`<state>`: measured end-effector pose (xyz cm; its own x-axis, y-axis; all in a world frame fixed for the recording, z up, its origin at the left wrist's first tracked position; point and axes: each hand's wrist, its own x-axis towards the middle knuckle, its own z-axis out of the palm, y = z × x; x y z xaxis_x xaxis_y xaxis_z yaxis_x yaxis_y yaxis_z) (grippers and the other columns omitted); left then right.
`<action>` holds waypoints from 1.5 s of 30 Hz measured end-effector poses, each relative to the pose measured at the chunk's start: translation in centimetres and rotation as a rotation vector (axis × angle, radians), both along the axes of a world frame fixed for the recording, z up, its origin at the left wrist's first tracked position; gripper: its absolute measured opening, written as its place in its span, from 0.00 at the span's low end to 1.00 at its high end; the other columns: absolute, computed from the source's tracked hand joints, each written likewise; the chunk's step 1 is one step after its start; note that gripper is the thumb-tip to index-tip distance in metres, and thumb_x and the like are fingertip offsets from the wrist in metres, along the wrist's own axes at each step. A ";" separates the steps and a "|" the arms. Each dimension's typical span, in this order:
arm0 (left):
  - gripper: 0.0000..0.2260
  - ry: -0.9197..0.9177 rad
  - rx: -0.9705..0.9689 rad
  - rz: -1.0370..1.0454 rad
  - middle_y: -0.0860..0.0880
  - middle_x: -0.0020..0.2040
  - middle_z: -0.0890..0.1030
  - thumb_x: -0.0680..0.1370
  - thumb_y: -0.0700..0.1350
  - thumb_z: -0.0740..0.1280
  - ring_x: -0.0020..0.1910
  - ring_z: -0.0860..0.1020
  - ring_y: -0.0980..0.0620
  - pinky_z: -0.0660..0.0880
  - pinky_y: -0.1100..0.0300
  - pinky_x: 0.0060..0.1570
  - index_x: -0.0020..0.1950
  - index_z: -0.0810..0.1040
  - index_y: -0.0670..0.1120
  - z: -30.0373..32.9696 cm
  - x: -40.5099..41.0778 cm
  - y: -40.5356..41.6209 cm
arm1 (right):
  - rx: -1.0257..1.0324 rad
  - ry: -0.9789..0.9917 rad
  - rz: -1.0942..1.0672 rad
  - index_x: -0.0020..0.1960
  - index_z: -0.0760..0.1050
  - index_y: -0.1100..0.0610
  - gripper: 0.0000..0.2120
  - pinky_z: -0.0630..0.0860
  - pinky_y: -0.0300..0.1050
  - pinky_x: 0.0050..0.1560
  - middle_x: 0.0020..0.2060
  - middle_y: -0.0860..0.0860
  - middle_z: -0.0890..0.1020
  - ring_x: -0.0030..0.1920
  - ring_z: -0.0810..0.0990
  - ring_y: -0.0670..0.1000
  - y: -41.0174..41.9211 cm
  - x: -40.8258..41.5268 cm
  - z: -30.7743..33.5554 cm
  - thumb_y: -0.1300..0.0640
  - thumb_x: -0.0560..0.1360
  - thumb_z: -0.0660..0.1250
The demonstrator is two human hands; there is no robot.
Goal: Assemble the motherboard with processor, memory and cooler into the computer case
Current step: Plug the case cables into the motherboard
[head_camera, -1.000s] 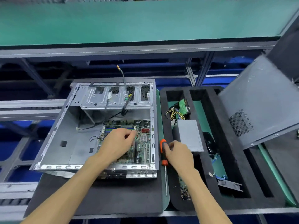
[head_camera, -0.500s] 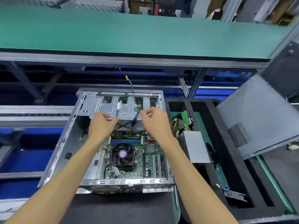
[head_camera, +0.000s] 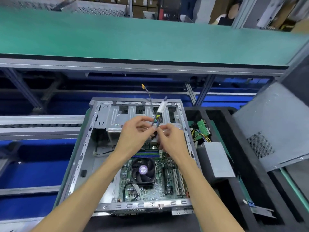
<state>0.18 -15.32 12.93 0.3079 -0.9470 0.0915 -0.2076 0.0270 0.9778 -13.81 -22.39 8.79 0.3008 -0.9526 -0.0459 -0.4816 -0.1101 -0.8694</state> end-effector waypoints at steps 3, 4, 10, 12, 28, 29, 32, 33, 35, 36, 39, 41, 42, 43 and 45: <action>0.08 0.049 -0.002 -0.017 0.44 0.43 0.84 0.75 0.39 0.74 0.38 0.85 0.46 0.83 0.50 0.44 0.53 0.81 0.45 0.7 -1.2 -1.2 | 0.066 -0.140 0.044 0.53 0.76 0.50 0.07 0.72 0.41 0.23 0.35 0.49 0.85 0.25 0.81 0.52 0.5 -0.8 -0.6 0.58 0.80 0.60; 0.08 0.055 0.000 -0.002 0.43 0.43 0.84 0.75 0.38 0.74 0.38 0.85 0.45 0.83 0.49 0.44 0.53 0.81 0.44 0.8 -1.5 -1.6 | 0.073 -0.179 0.047 0.54 0.76 0.49 0.09 0.71 0.41 0.22 0.36 0.50 0.85 0.25 0.81 0.53 0.6 -0.8 -0.4 0.58 0.79 0.59; 0.03 0.017 0.048 -0.080 0.48 0.42 0.85 0.78 0.42 0.70 0.41 0.85 0.50 0.83 0.54 0.44 0.50 0.83 0.47 0.6 -1.6 -3.9 | -0.059 -0.300 -0.051 0.49 0.75 0.52 0.06 0.76 0.52 0.23 0.31 0.52 0.80 0.26 0.77 0.52 0.4 -1.6 0.4 0.57 0.82 0.60; 0.04 -0.188 0.074 0.057 0.51 0.38 0.83 0.79 0.46 0.67 0.39 0.83 0.51 0.81 0.56 0.39 0.49 0.80 0.49 -0.1 -1.4 -4.3 | -0.067 -0.273 -0.087 0.49 0.75 0.53 0.07 0.77 0.53 0.24 0.30 0.52 0.78 0.25 0.76 0.53 0.2 -1.6 0.3 0.56 0.83 0.60; 0.04 -0.472 0.319 -0.112 0.53 0.38 0.77 0.77 0.43 0.71 0.38 0.74 0.53 0.72 0.60 0.42 0.46 0.77 0.46 -1.3 -1.1 -5.9 | -0.132 -0.163 -0.086 0.45 0.71 0.53 0.10 0.75 0.56 0.40 0.40 0.55 0.77 0.36 0.76 0.58 0.1 -1.0 0.6 0.50 0.83 0.61; 0.03 -0.491 0.301 -0.114 0.53 0.38 0.77 0.78 0.43 0.70 0.37 0.74 0.53 0.73 0.59 0.42 0.47 0.77 0.46 -1.4 -1.1 -5.8 | -0.125 -0.164 -0.084 0.45 0.72 0.53 0.10 0.76 0.57 0.40 0.41 0.55 0.77 0.38 0.77 0.59 0.0 -1.0 0.6 0.51 0.83 0.61; 0.04 -0.621 0.275 -0.078 0.52 0.40 0.78 0.79 0.45 0.67 0.42 0.76 0.50 0.75 0.54 0.47 0.50 0.77 0.45 -1.6 -1.6 -5.7 | -0.081 -0.187 -0.090 0.47 0.74 0.54 0.08 0.78 0.57 0.39 0.39 0.54 0.80 0.38 0.79 0.57 -0.1 -1.0 0.6 0.52 0.84 0.61; 0.05 -0.669 0.293 -0.047 0.50 0.43 0.79 0.79 0.45 0.66 0.46 0.77 0.48 0.76 0.51 0.50 0.52 0.76 0.45 -1.6 -2.0 -5.9 | -0.076 -0.184 -0.095 0.48 0.74 0.55 0.08 0.79 0.55 0.38 0.38 0.53 0.80 0.36 0.79 0.55 -0.1 -1.1 0.6 0.53 0.84 0.61; 0.10 -0.702 0.372 0.007 0.46 0.48 0.80 0.78 0.44 0.64 0.51 0.76 0.44 0.76 0.48 0.53 0.57 0.74 0.42 -1.1 -2.8 -6.5 | -0.069 -0.190 -0.106 0.49 0.75 0.56 0.08 0.78 0.52 0.35 0.37 0.54 0.81 0.34 0.78 0.53 0.0 -1.1 0.5 0.55 0.84 0.61; 0.10 -0.701 0.416 0.010 0.45 0.47 0.80 0.78 0.43 0.63 0.51 0.76 0.43 0.76 0.48 0.51 0.57 0.74 0.41 -0.9 -3.2 -6.8 | -0.058 -0.203 -0.110 0.50 0.76 0.57 0.08 0.78 0.51 0.34 0.38 0.56 0.81 0.33 0.78 0.54 0.0 -1.1 0.6 0.55 0.84 0.62; 0.04 -0.689 0.462 -0.049 0.45 0.38 0.76 0.76 0.40 0.62 0.41 0.75 0.43 0.75 0.51 0.44 0.45 0.75 0.40 -0.4 -3.6 -7.5 | -0.046 -0.211 -0.108 0.50 0.75 0.57 0.07 0.77 0.50 0.30 0.39 0.58 0.81 0.31 0.78 0.54 0.1 -1.3 0.6 0.55 0.84 0.62; 0.05 -0.609 0.446 -0.088 0.44 0.36 0.74 0.76 0.37 0.61 0.38 0.73 0.43 0.71 0.53 0.40 0.44 0.76 0.37 -0.4 -3.1 -7.3 | -0.050 -0.221 -0.118 0.50 0.75 0.56 0.07 0.78 0.52 0.32 0.38 0.59 0.81 0.31 0.79 0.55 0.1 -1.3 0.6 0.54 0.84 0.61; 0.05 -0.556 0.427 -0.103 0.44 0.36 0.73 0.77 0.36 0.61 0.37 0.71 0.44 0.69 0.54 0.39 0.44 0.76 0.36 -0.5 -2.7 -7.1 | -0.048 -0.241 -0.126 0.50 0.74 0.56 0.07 0.78 0.51 0.31 0.37 0.59 0.81 0.30 0.79 0.54 0.2 -1.3 0.6 0.54 0.84 0.61; 0.05 -0.521 0.406 -0.118 0.44 0.35 0.71 0.77 0.36 0.61 0.37 0.70 0.45 0.67 0.54 0.38 0.44 0.75 0.36 -0.7 -2.3 -6.8 | -0.045 -0.263 -0.134 0.50 0.74 0.56 0.07 0.78 0.49 0.29 0.36 0.59 0.81 0.28 0.78 0.53 0.2 -1.3 0.6 0.54 0.84 0.61; 0.06 -0.486 0.371 -0.141 0.45 0.36 0.70 0.79 0.37 0.62 0.37 0.69 0.46 0.65 0.54 0.39 0.46 0.75 0.36 -0.9 -2.0 -6.3 | -0.040 -0.281 -0.144 0.50 0.73 0.56 0.07 0.78 0.46 0.28 0.34 0.57 0.81 0.28 0.78 0.52 0.2 -1.2 0.6 0.55 0.84 0.61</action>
